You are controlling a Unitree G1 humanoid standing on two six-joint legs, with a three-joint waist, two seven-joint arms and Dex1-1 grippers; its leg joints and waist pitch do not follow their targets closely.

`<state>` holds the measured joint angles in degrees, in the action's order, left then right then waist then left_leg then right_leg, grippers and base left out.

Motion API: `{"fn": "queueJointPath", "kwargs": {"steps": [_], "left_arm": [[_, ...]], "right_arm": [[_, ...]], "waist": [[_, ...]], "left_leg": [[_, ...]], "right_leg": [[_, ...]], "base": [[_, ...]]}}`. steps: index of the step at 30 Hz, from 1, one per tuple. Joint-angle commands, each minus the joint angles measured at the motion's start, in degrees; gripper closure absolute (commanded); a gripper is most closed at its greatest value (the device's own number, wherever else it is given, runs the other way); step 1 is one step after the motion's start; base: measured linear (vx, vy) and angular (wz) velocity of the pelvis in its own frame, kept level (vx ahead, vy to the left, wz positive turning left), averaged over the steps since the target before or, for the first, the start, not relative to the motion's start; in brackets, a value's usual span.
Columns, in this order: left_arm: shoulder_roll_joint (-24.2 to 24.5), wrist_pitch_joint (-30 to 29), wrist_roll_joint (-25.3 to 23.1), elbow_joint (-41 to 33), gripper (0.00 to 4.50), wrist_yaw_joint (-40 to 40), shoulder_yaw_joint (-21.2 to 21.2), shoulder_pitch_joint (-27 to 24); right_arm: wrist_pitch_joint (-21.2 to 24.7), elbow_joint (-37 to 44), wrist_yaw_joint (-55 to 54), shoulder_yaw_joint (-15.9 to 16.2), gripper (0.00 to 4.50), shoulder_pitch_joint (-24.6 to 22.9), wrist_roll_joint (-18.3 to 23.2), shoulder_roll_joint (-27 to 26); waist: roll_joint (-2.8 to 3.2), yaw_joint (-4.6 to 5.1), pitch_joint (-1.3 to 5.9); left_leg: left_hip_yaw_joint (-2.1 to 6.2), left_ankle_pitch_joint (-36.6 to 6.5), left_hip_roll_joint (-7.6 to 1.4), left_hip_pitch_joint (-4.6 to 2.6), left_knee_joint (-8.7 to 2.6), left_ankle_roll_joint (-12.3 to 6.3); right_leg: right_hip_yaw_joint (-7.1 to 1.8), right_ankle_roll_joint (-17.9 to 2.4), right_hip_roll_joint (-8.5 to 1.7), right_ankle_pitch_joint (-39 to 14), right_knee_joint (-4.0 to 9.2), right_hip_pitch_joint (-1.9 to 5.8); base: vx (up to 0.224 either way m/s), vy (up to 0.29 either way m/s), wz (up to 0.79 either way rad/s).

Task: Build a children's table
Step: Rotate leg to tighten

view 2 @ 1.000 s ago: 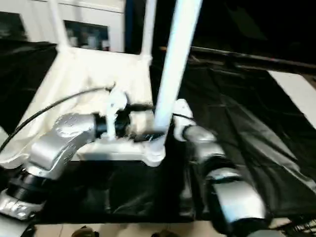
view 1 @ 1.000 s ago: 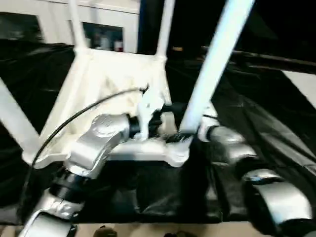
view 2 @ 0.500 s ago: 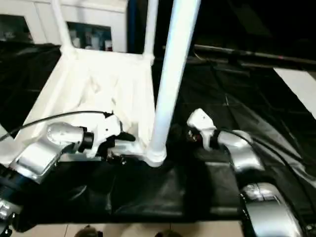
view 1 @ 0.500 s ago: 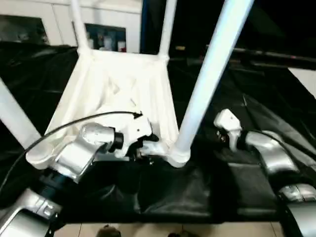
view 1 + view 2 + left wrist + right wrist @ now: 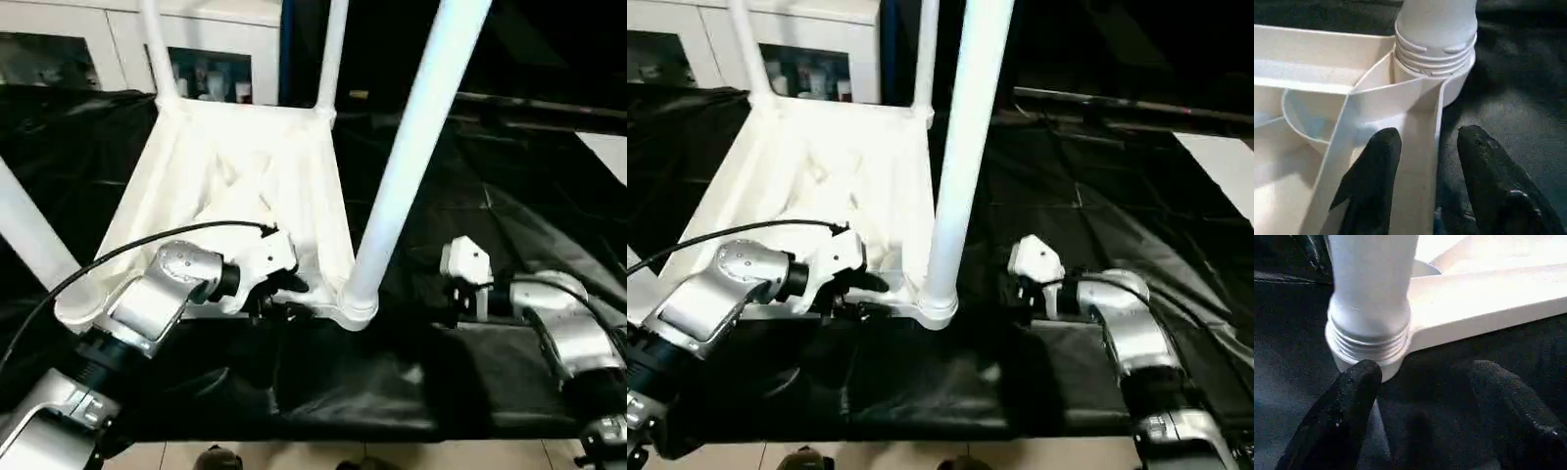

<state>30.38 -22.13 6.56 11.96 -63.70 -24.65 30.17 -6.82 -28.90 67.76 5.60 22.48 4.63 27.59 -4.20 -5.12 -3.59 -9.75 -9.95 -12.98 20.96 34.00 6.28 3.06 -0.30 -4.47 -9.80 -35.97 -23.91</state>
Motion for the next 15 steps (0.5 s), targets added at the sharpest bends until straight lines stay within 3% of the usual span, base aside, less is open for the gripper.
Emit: {"fn": "queueJointPath", "kwargs": {"steps": [1,15], "left_arm": [[0.16,-0.18,-0.29,-1.31,2.71,-0.75,-0.64,-0.19],[-0.15,1.91,-2.62,1.79,3.92,-1.14,-1.05,0.24]], "right_arm": [[0.91,1.82,-0.27,0.21,1.2,-0.37,0.46,1.0],[3.33,6.0,-1.06,0.68,1.2,-2.31,0.6,1.43]], "waist": [[0.93,-0.11,3.94],[0.89,-0.07,3.89]], "left_leg": [[-0.41,-16.07,-0.07,-0.52,-4.16,-0.92],[-0.36,-16.77,-0.04,-0.55,-4.19,-0.7]], "right_leg": [[-1.8,-11.15,-2.37,-15.98,4.68,2.95],[-1.82,-10.14,-2.43,-17.92,4.93,2.88]], "base": [[0.0,0.0,0.0],[0.0,0.0,0.0]]}}
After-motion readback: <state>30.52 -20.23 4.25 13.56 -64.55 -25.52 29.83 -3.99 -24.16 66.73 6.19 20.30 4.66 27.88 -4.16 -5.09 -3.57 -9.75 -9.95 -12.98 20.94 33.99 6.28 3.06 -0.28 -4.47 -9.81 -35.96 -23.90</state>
